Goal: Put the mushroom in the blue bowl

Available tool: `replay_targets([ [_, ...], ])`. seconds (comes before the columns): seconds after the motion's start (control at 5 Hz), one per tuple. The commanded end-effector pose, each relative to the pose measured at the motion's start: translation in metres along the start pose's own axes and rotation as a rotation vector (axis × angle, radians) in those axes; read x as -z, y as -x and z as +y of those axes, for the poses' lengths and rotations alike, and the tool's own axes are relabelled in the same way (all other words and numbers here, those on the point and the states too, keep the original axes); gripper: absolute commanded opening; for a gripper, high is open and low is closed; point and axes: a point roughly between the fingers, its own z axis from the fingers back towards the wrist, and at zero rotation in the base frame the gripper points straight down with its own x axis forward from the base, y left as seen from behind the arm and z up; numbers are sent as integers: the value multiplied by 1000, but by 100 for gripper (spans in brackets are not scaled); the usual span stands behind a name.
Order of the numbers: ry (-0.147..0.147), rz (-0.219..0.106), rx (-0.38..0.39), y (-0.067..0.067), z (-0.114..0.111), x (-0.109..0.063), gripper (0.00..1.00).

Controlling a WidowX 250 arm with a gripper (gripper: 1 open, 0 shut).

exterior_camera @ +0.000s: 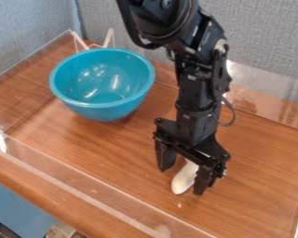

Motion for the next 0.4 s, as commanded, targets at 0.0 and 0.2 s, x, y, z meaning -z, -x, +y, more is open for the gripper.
replay_targets([
  [0.0,-2,-69,-4,-7,1,-15,0],
  [0.2,-1,-68,-3,-8,1,-14,0],
])
